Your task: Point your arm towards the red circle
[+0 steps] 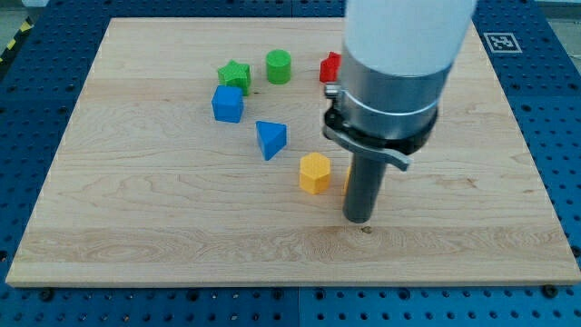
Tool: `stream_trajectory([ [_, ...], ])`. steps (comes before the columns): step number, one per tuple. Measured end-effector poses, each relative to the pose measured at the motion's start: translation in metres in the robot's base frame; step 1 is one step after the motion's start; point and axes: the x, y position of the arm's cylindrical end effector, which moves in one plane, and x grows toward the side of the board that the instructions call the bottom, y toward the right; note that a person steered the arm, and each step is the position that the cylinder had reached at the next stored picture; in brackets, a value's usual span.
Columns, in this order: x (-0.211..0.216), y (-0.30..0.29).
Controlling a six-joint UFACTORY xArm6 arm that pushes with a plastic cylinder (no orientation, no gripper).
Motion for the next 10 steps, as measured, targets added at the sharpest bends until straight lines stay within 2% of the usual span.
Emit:
stream_trajectory([
  [2, 0.003, 0.012],
  [4, 0.007, 0.087],
  [5, -0.018, 0.142],
  [6, -0.069, 0.182],
  [7, -0.129, 0.186],
  [8, -0.169, 0.171],
  [10, -0.162, 0.086],
])
